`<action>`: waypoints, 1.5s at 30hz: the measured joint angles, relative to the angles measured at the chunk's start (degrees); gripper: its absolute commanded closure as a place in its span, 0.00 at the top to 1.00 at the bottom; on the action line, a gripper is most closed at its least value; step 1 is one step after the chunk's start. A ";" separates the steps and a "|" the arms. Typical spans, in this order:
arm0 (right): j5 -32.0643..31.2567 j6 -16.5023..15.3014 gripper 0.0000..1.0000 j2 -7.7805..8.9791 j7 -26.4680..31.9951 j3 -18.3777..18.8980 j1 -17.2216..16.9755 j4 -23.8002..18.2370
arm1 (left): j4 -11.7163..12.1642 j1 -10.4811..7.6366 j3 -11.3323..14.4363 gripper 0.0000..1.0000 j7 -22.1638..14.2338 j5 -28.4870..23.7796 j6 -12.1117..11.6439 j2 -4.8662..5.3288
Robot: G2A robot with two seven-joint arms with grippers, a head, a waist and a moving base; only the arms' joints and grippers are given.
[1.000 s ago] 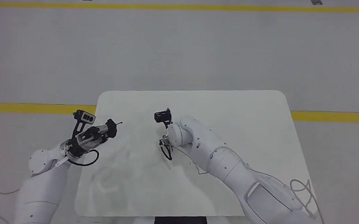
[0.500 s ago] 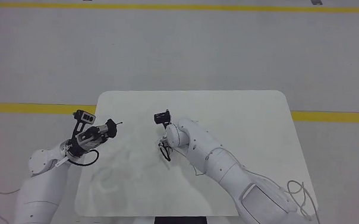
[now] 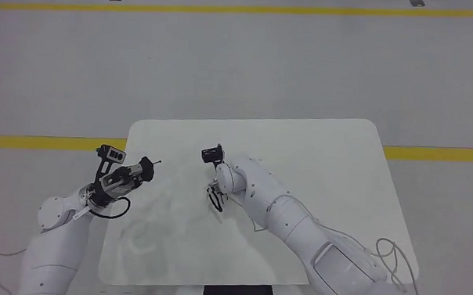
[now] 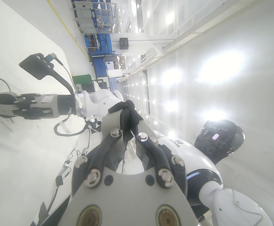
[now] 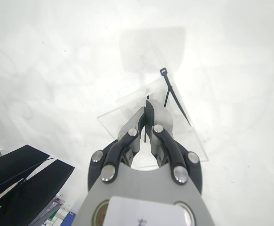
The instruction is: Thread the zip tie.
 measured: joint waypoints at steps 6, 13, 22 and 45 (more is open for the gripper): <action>-1.18 0.00 0.00 0.17 0.85 1.45 -0.13 -1.61 | 0.00 0.00 0.00 0.00 0.00 0.00 0.00 0.00; -3.43 -0.50 0.24 0.48 3.16 1.66 -0.74 -2.46 | 0.00 0.00 0.00 0.00 0.00 0.00 0.00 0.00; -3.58 -1.92 0.19 0.19 3.43 1.58 -0.44 -1.10 | 0.00 0.00 0.00 0.00 0.00 0.00 0.00 0.00; -5.56 -3.75 0.20 -0.31 3.90 0.99 -1.19 -3.11 | 0.00 0.00 0.00 0.00 0.00 0.00 0.00 0.00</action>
